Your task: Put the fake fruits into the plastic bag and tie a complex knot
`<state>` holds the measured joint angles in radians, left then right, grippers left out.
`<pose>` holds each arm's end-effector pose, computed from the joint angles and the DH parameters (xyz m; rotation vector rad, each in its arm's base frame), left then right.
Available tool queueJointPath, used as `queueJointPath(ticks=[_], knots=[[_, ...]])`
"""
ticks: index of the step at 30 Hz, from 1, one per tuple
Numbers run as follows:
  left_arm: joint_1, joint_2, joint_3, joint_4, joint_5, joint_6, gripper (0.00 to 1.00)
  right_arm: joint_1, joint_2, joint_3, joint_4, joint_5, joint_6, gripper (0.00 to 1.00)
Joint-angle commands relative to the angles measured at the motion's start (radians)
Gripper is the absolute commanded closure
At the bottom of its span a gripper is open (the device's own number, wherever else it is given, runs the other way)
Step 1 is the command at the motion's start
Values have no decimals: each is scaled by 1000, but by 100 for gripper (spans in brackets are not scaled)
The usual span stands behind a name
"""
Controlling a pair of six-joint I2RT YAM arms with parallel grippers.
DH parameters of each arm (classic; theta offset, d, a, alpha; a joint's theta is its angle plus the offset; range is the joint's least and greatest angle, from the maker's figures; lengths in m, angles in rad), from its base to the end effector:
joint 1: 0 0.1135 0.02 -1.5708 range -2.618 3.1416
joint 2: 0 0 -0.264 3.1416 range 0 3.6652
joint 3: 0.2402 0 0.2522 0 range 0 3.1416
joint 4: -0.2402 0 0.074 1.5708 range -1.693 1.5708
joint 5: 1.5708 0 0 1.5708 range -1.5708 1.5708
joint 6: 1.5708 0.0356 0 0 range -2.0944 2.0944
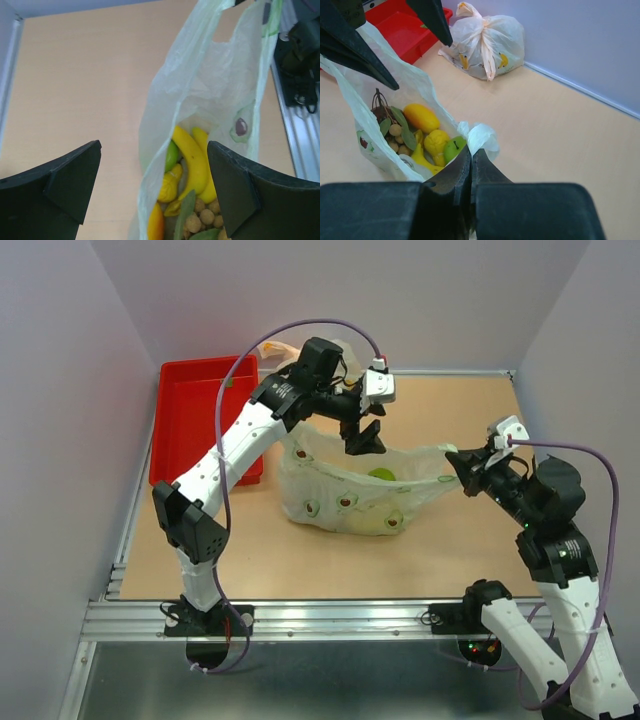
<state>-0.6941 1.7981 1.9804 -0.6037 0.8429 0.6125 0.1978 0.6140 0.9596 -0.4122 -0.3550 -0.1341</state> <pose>0.2894 -0.2754 0.4342 1.5655 1.1532 -0.8858 0.1167 0.0360 0.3979 -0.5362 1.5541 0.3390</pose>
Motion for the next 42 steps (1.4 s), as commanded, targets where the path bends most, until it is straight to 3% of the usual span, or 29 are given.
queueJointPath(ticks=[1, 9, 14, 21, 27, 35, 42], knots=[[-1, 64, 123, -264, 123, 36, 1, 2, 7, -9, 44, 13, -38, 100], [-7, 84, 58, -252, 62, -39, 1, 2, 33, -9, 95, 11, -36, 100], [-24, 124, 101, -355, 68, 32, 1, 2, 43, -12, 108, 19, -35, 100], [-38, 107, 31, -401, 99, 76, 1, 0, 75, -24, 161, 44, -24, 100], [-32, 127, 70, -418, 133, 64, 1, 2, 89, -39, 193, 14, -30, 100], [1, 204, 218, -496, 192, 43, 1, 2, 32, -130, 194, 23, -163, 100], [2, 196, 149, -504, 206, 49, 1, 0, 58, -147, 265, 76, -147, 100]])
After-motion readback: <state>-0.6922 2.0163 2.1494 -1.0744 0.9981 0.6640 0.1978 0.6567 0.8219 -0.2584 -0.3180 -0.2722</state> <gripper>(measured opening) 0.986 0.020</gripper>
